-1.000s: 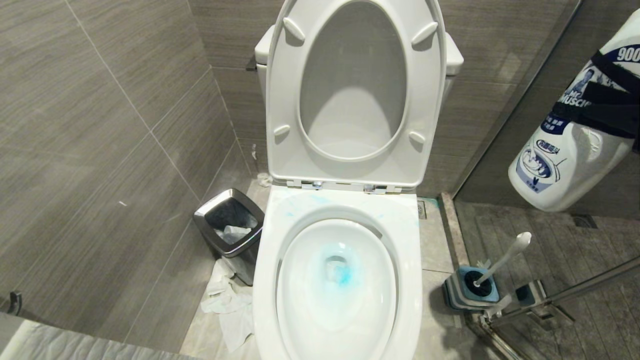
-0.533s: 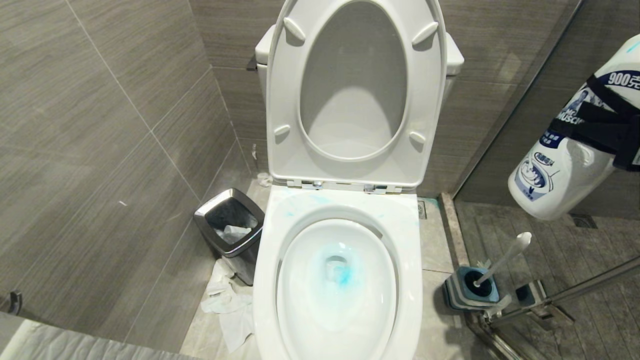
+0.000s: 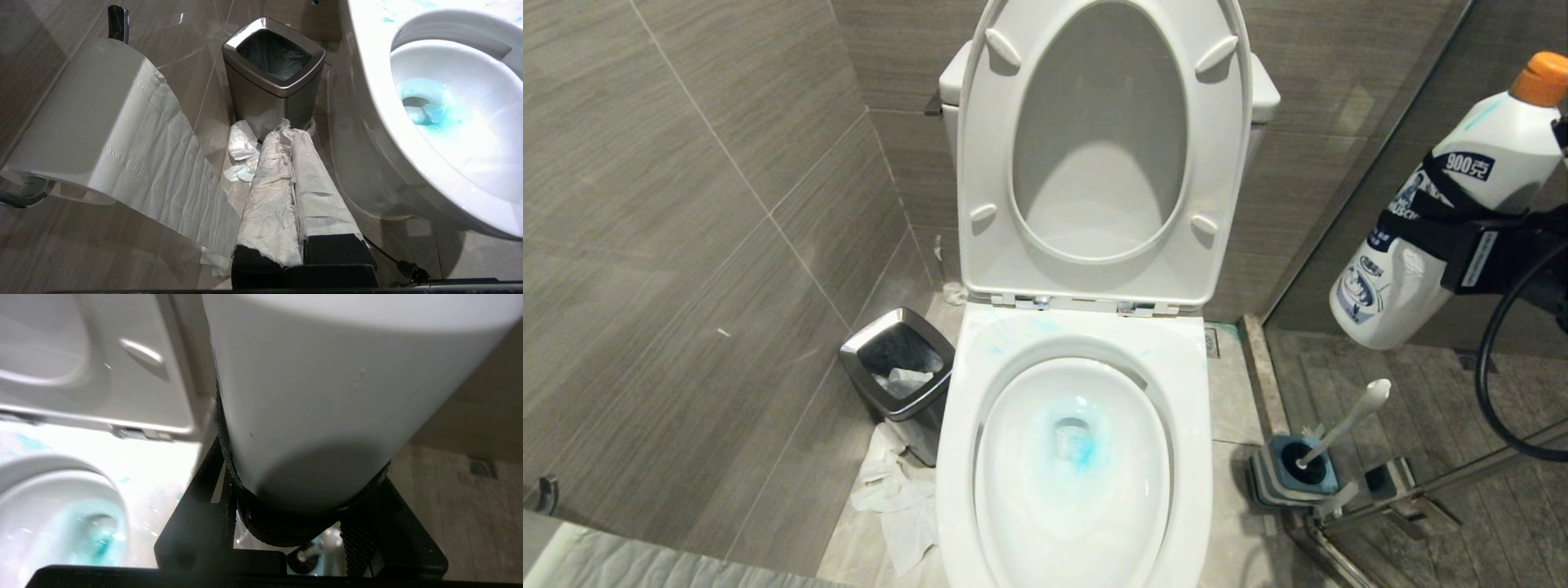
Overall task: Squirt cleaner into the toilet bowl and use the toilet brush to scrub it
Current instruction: Place the cleaning agent on the floor
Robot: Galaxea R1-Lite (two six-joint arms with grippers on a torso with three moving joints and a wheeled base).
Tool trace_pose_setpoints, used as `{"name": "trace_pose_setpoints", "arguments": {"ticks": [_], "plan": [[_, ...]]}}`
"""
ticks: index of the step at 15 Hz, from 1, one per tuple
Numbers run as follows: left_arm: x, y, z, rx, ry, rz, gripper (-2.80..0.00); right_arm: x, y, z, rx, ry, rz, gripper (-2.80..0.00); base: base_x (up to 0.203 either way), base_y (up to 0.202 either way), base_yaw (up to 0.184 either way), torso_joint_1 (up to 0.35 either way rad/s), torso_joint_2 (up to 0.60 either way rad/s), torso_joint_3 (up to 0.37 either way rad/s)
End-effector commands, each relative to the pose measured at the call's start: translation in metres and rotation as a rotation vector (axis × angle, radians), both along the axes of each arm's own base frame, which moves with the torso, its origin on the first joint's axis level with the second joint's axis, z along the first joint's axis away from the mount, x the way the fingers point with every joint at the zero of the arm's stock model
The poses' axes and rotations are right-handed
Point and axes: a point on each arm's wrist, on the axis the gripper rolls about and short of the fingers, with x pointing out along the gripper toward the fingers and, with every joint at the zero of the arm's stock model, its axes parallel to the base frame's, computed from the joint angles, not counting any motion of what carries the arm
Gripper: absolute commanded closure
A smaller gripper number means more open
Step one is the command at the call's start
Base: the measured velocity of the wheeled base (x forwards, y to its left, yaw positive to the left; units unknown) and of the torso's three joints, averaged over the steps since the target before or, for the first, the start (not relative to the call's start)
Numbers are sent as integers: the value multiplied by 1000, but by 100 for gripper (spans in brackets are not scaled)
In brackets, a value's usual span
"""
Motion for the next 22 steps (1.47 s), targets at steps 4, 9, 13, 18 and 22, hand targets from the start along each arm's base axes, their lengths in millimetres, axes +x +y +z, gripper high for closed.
{"name": "trace_pose_setpoints", "arguments": {"ticks": [4,9,13,18,22], "plan": [[0,0,0,0,2,0,0,41,-2,-27,-11,25,-52,0,0,0,0,0,0,0],[0,0,0,0,2,0,0,76,-5,-56,-16,69,-74,0,0,0,0,0,0,0],[0,0,0,0,2,0,0,91,-3,-63,-75,13,-70,0,0,0,0,0,0,0],[0,0,0,2,2,0,0,101,-2,-83,-92,50,-72,0,0,0,0,0,0,0],[0,0,0,5,1,0,0,120,0,-108,-90,45,-74,0,0,0,0,0,0,0]]}}
